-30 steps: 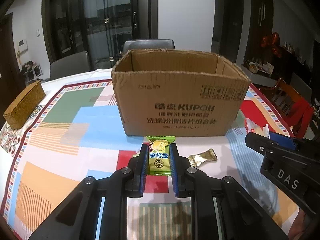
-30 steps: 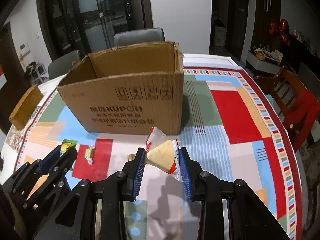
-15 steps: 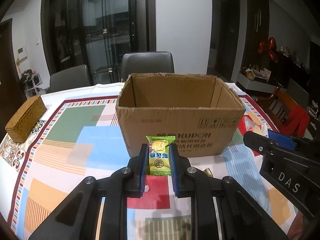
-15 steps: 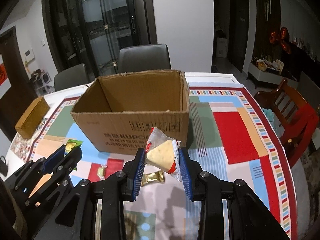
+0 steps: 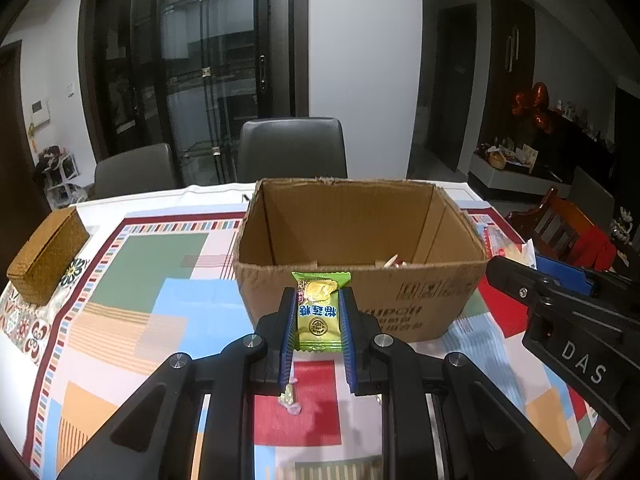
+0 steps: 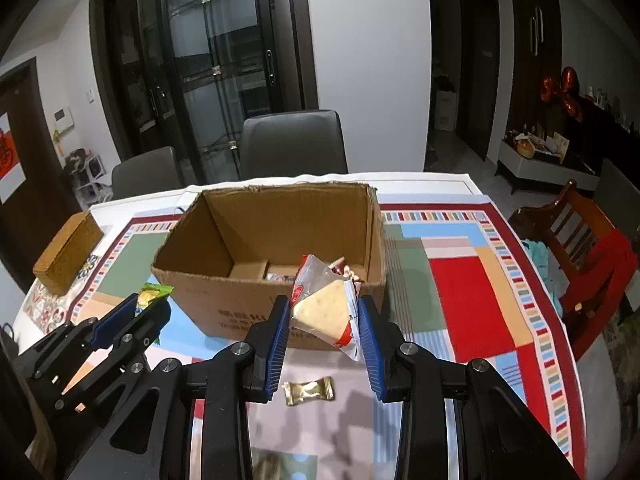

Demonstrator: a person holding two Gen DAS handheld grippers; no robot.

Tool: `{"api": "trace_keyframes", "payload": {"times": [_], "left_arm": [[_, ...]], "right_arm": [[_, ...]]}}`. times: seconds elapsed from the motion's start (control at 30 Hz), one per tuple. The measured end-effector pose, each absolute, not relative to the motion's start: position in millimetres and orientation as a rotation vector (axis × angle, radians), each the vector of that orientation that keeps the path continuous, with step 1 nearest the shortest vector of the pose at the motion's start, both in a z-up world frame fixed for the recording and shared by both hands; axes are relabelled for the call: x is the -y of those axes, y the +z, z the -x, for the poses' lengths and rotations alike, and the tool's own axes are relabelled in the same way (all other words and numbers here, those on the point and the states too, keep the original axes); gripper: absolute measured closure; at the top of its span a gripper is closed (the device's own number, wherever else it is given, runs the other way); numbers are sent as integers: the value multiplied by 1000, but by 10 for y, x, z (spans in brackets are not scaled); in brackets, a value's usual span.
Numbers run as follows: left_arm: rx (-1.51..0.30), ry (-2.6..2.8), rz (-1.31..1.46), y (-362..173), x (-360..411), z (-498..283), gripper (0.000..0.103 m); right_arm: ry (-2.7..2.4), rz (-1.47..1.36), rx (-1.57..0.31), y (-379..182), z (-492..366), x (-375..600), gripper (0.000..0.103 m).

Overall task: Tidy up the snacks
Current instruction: 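Lift the pastry and green packet over the cardboard box with both tools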

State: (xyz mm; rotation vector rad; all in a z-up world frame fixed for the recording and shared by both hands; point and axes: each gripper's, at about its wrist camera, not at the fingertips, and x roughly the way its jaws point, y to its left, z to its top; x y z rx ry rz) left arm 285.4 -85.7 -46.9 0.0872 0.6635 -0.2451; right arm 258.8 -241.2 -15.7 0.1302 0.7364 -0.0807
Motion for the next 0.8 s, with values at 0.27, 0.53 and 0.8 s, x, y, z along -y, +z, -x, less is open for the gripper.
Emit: {"api": "trace_keyframes", "payload": {"times": [0.27,0.53,0.8], "left_arm": [[-643,-270,-86,-355,899,-2995,82],[-611,-269,-90,-208,890,-3194,82],[-600,-267,-99,-129,902,-3366,82]], "right_arm": [[-79,-106,-696,-30,-2703,2415,68],[-70,-73,-650,45,-2830,2419,68],[-50,-55,-615,115,-2966,2389,68]]}}
